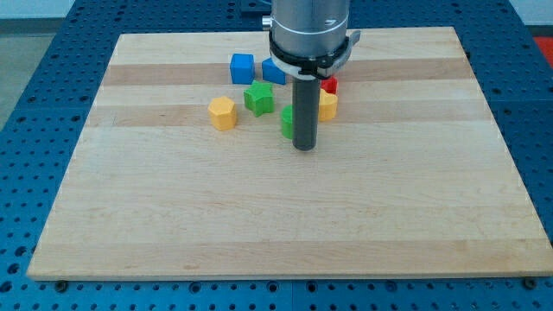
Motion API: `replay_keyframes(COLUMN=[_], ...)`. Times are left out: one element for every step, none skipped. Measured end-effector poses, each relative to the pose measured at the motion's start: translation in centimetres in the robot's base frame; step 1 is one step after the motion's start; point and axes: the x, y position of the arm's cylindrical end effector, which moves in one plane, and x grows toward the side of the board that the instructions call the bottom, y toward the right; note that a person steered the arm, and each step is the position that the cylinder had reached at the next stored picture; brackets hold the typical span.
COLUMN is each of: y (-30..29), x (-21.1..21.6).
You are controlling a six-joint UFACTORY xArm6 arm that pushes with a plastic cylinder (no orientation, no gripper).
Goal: Move the green star above the yellow hexagon
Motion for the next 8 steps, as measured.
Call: replay_keyframes(y=[-3.0,-5.5,-5.7,-5.7,-5.7,-5.7,-5.7,-5.7], x=[0.9,0.3,-1.1,-2.9,-4.8,-6.7,-8.3,-9.6])
